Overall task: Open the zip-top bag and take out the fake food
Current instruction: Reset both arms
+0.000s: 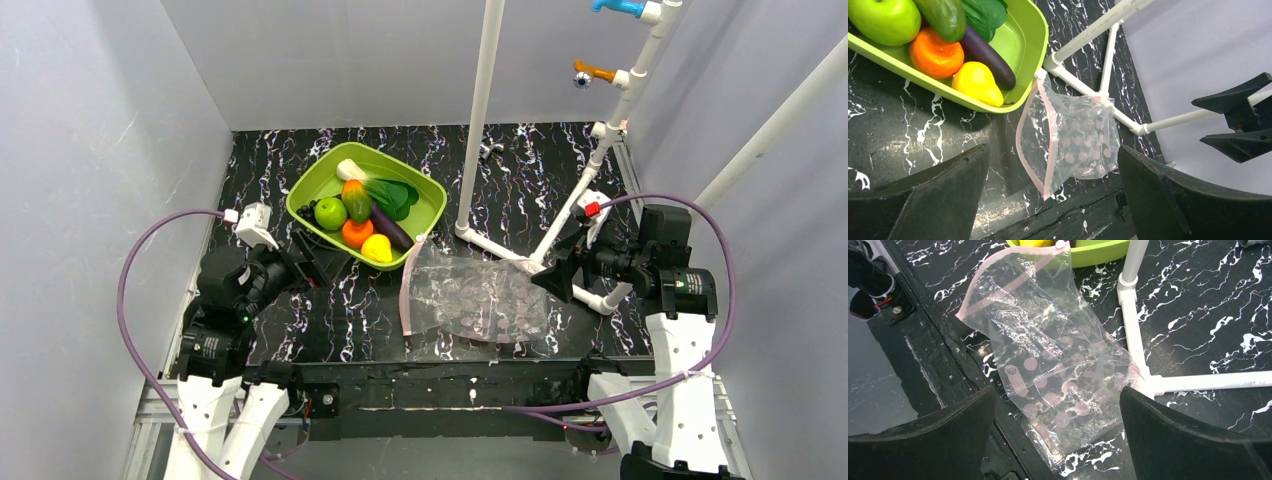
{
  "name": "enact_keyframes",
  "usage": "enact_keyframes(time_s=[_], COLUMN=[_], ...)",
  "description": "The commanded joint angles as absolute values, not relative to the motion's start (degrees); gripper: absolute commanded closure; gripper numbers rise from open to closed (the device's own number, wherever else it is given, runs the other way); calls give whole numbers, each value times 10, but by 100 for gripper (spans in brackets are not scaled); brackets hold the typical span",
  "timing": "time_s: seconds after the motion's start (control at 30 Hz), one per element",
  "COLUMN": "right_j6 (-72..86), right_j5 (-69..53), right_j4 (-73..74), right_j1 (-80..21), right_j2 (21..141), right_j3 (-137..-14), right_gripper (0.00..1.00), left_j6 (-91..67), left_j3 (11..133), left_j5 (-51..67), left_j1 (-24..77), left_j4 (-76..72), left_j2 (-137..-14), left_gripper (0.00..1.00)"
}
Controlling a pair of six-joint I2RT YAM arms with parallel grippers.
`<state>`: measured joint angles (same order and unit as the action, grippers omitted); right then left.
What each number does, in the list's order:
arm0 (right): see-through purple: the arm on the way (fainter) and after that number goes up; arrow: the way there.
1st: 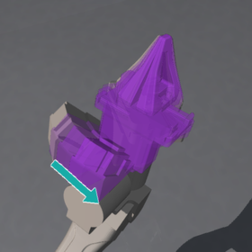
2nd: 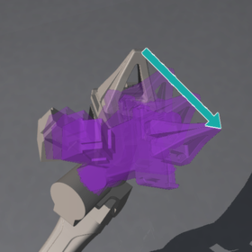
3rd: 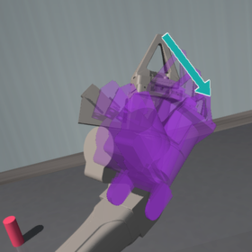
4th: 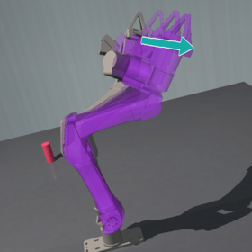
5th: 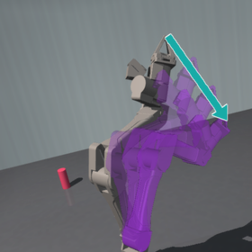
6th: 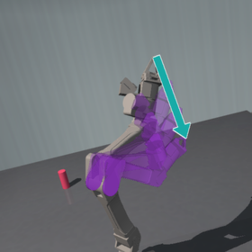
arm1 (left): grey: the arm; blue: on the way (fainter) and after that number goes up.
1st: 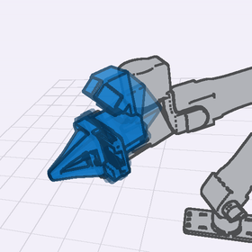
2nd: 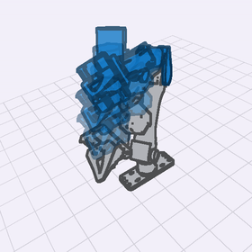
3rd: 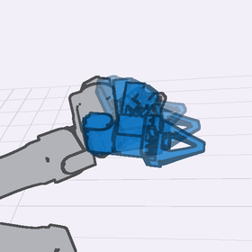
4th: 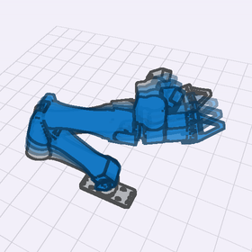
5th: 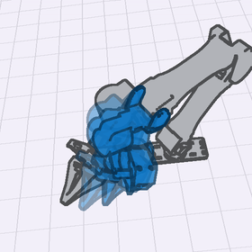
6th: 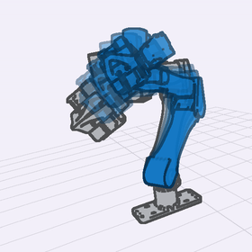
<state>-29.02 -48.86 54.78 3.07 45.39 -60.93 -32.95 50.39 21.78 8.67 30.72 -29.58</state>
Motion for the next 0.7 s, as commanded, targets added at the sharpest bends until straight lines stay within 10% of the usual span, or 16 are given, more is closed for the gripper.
enact_keyframes(time_s=[0.0, 0.67], right_j6=[-291, -221], right_j5=[-536, -566], right_j4=[546, 507], right_j1=[38, 40], right_j2=[447, 440], right_j3=[-609, -599], right_gripper=[2, 2], left_j6=[-313, -308], left_j3=[530, 524], left_j5=[195, 185], left_j1=[83, 82], left_j4=[338, 345], left_j2=[-283, -269], left_gripper=[2, 2])
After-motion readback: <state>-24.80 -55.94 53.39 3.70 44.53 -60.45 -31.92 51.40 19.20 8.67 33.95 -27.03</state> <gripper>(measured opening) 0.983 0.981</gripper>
